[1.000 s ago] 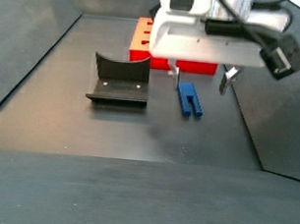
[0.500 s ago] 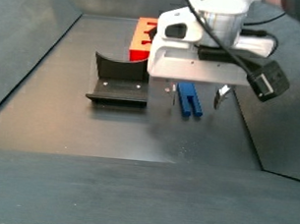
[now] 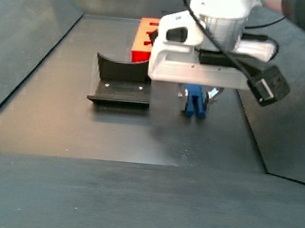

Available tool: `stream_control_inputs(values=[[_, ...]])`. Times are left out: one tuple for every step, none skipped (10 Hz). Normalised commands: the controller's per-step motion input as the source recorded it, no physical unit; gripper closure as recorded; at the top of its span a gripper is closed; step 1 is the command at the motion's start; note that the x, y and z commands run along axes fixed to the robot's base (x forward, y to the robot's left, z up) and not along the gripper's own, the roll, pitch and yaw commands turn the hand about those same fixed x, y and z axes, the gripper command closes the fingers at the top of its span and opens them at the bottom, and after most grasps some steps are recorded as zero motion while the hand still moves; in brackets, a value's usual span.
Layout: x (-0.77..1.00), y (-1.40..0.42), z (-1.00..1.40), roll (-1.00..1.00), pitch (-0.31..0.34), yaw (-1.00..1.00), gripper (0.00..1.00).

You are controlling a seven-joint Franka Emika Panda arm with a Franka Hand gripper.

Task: Pick up the square-circle object. Move up. Rotate the square-circle object. Place the square-circle object on the fixture. Regrasp the square-circle object. Move to above the board. Insert the square-circle object.
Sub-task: Move up, then place the square-circle object on the fixture.

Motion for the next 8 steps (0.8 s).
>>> stream_control_inputs(values=[[-0.03,0.01,0.68,0.01,0.03,-0.01,1.0],[-0.02,0.01,0.55,0.02,0.044,-0.01,1.0],[-0.02,0.01,0.41,0.03,0.052,-0.02,1.0],[-0.02,0.01,0.26,0.05,0.055,-0.02,1.0],[0.0,0.0,1.0,0.0,0.0,0.0,1.0],[0.0,0.0,1.0,0.01,0.008,0.0,1.0],[-0.01,0.0,1.0,0.02,0.02,-0.01,1.0],[-0.02,0.0,1.0,0.03,0.023,-0.01,1.0]])
